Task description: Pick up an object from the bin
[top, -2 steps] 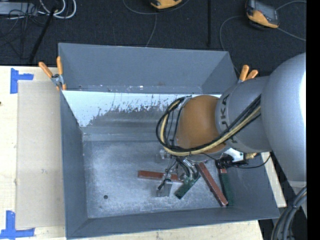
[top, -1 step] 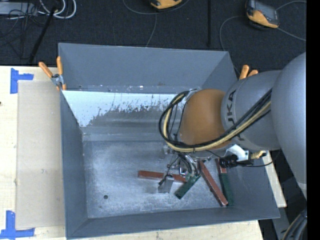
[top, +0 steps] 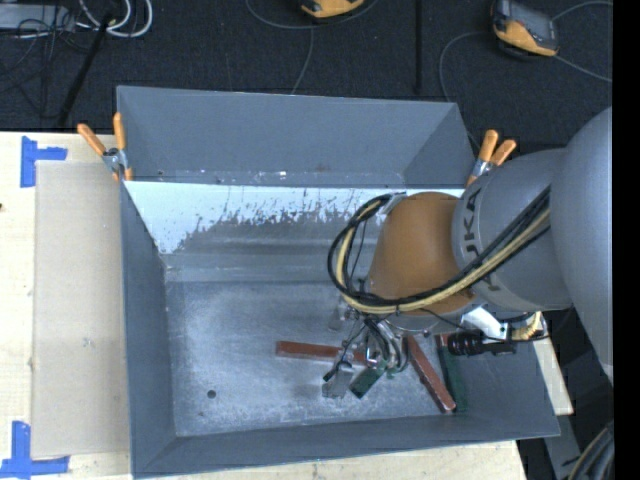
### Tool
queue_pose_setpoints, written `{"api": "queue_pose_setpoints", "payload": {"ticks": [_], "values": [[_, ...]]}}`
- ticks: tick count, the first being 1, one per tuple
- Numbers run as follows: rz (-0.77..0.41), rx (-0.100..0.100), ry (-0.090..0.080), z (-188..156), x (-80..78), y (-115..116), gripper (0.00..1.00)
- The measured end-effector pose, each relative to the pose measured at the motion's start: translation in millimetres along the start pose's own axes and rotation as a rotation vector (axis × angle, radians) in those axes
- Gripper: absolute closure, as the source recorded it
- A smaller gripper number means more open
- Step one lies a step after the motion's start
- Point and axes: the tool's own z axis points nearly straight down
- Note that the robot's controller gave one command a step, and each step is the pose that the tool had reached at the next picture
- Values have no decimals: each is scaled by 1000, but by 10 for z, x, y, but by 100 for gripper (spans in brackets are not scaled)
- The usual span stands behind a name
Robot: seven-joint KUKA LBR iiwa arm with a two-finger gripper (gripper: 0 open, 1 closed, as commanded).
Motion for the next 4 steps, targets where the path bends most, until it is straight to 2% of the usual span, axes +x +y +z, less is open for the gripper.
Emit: {"api": "queue_pose_setpoints", "payload": {"ticks": [1,2,3,4], "values": [[77,-1,-3,309,-149,254,0],[77,0,-2,317,-146,251,0],[77,-1,-4,307,-153,254,100],[75,-2,-4,42,-155,255,100]]}}
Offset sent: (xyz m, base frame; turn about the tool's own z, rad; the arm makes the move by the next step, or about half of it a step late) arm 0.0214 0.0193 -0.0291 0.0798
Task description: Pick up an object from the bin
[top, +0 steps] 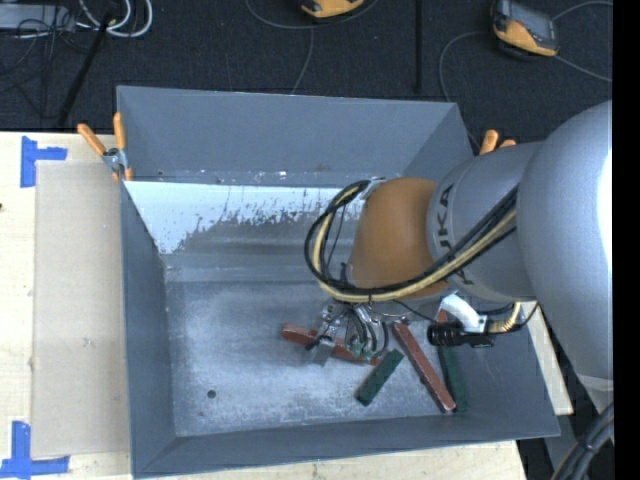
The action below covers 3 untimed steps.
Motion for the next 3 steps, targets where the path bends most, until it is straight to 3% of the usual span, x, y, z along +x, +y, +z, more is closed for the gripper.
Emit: {"api": "queue_pose_setpoints", "payload": {"ticks": [2,3], "values": [[-6,0,0,-454,-11,3,100],[-9,-2,-4,-1027,-23,8,100]]}}
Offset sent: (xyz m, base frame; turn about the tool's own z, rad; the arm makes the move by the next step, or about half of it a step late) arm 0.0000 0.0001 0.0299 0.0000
